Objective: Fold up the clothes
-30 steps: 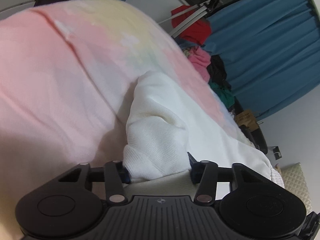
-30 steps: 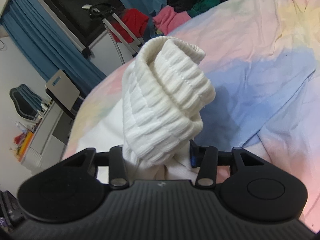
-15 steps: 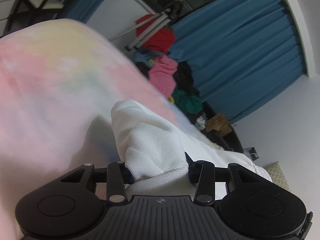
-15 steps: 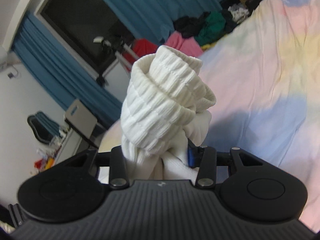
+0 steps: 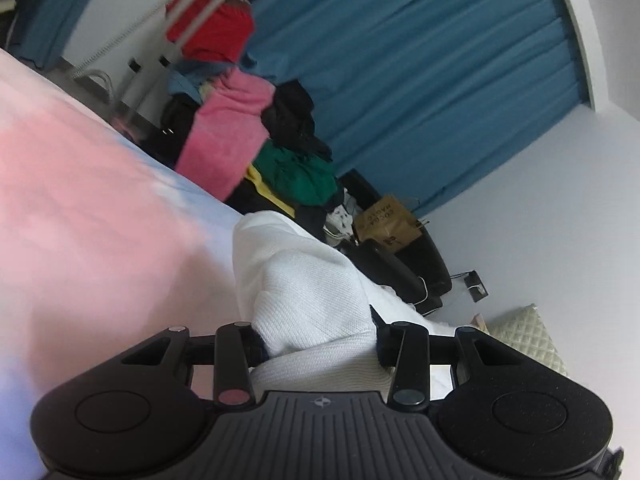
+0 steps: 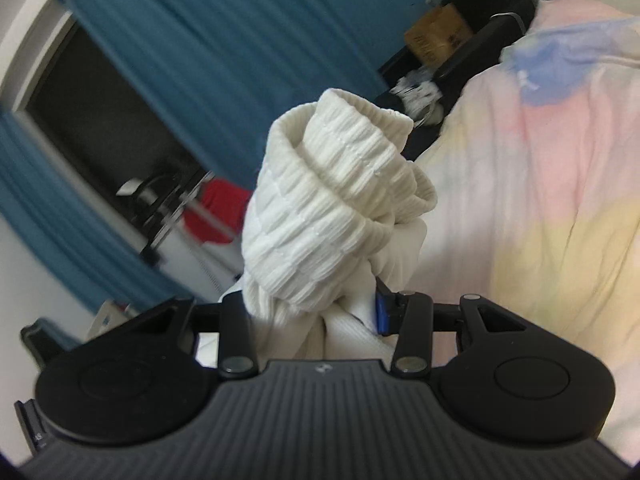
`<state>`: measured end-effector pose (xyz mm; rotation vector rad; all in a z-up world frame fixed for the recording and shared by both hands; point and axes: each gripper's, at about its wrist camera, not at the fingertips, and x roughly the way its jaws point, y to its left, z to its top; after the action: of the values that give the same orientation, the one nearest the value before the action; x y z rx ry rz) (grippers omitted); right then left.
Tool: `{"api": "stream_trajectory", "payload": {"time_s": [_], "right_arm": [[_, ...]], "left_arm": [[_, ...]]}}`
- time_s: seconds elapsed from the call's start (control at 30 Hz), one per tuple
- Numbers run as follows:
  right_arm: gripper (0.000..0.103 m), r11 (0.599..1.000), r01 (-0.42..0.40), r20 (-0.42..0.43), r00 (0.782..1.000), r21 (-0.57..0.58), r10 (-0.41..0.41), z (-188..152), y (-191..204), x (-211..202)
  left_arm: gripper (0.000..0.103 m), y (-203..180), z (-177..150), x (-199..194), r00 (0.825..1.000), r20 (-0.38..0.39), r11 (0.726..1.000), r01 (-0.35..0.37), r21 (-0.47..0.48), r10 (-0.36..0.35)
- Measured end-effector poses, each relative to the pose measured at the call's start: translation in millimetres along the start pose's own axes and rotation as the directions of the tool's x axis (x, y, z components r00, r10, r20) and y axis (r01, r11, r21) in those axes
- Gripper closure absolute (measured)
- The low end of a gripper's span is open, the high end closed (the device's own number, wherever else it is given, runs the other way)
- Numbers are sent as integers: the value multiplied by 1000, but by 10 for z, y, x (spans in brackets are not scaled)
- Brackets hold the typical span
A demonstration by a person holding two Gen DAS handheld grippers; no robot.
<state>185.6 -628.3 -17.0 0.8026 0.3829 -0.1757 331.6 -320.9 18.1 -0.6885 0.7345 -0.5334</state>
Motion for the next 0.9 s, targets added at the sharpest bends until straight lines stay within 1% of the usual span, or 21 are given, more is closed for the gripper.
{"api": "stream_trajectory", "payload": {"time_s": [0.03,0.1,0.17,0.27,0.33,0.43,0.5,0.6,0.63,0.7,0.73,0.77,0.8,0.83,0.9], "right_arm": [[58,1000,16,8,1000,4,-16,32,-91,78],[58,998,56,13,998,18,-56,23,-301,250],[58,995,72,10,997,65,-73,-55,-558,411],[58,989,78,5,997,127,-80,-294,-951,610],[58,986,87,-4,996,141,-87,-501,-1143,700],[56,982,95,-21,995,161,-93,-876,-1390,736],[54,974,90,-21,996,209,-87,-1116,-1547,700],[49,963,69,-13,998,259,-68,-1320,-1730,679],[46,959,67,-18,998,275,-64,-1339,-1764,681],[43,951,75,-38,997,299,-66,-1313,-1782,672],[39,947,89,-54,996,310,-76,-1287,-1777,658],[38,940,116,-76,992,320,-96,-1259,-1757,628],[38,933,143,-99,988,330,-116,-1231,-1737,598],[38,924,173,-125,983,340,-138,-1204,-1715,561],[37,905,232,-180,968,357,-177,-1153,-1647,442]], "left_arm": [[60,-25,-26,183,1000,-7,1000,-9,0,9],[60,-51,-110,463,999,-19,998,-33,61,34],[60,-21,-209,727,998,-30,992,-44,120,48],[60,285,-450,989,996,-71,987,-38,157,49],[60,632,-597,1043,995,-89,987,-38,156,53],[58,968,-826,1090,997,-73,975,-13,224,30],[55,1190,-979,1120,998,-63,963,4,269,14],[48,1276,-1146,965,999,-47,951,34,306,-21],[44,1255,-1154,942,999,-48,951,36,308,-22],[43,1178,-1155,848,998,-56,948,20,316,-3],[37,1134,-1117,803,998,-59,947,2,320,18],[34,1082,-1088,760,997,-61,944,-21,329,43],[27,1014,-1032,694,996,-52,937,-52,345,75],[22,943,-993,602,995,-35,929,-77,362,96],[20,760,-913,347,995,-8,911,-92,402,104]]}}
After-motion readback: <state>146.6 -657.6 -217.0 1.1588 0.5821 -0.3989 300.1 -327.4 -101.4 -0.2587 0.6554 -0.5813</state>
